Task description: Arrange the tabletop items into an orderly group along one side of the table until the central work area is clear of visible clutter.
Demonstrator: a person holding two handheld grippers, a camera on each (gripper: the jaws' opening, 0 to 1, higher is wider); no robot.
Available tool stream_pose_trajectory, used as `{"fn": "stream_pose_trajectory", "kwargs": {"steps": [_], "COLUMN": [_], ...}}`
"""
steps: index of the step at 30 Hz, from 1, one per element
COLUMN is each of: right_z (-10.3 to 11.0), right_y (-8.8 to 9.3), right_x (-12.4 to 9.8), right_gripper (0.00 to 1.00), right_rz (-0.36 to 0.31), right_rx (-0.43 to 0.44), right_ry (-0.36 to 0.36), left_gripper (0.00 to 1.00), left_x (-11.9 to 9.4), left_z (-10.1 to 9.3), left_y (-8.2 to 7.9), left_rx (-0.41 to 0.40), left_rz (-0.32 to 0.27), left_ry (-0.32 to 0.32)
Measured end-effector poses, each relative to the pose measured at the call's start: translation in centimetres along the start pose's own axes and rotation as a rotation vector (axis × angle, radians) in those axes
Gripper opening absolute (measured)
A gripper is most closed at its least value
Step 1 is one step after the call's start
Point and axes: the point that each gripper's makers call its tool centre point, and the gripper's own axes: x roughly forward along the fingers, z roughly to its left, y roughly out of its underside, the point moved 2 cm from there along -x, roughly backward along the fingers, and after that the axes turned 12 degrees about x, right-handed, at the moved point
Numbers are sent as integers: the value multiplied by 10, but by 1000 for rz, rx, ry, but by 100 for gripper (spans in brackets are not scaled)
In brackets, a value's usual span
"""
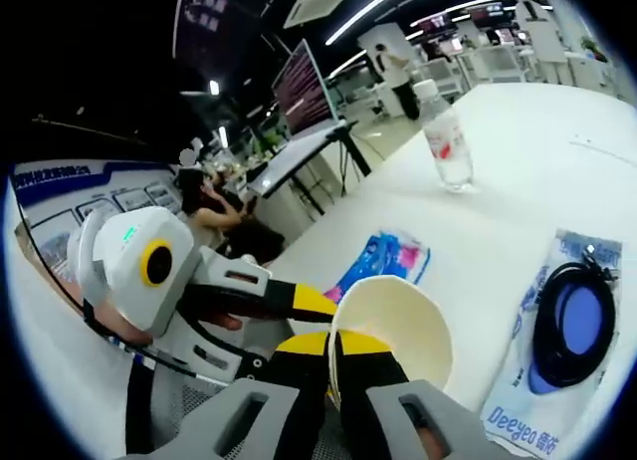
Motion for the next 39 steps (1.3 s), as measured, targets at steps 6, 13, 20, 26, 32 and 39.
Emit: {"fn": "stream_pose_trajectory", "kwargs": {"steps": [6, 13, 20, 26, 32, 39], "right_z": [-8, -17, -29, -46, -56, -66], "right_y": [1, -1, -5, -15, -33, -46], "right_x": [-8, -15, -25, -36, -45, -46], "right_gripper": [0, 0, 0, 0, 0, 0], "right_rz": [-17, -41, -76, -118, -159, -175], "right_rx": [10, 41, 75, 108, 132, 146], "right_ry": [29, 47, 75, 124, 150, 165], "left_gripper": [30, 31, 36, 45, 46, 46], "left_x": [1, 1, -11, -16, -27, -31], "left_z": [3, 12, 29, 44, 57, 61], "left_y": [4, 4, 3, 20, 29, 35], "left_rx": [-65, -126, -243, -330, -362, -378], "left_rz": [-16, -41, -76, -54, -55, -53], "left_ry": [0, -20, -74, -110, -163, -182]}}
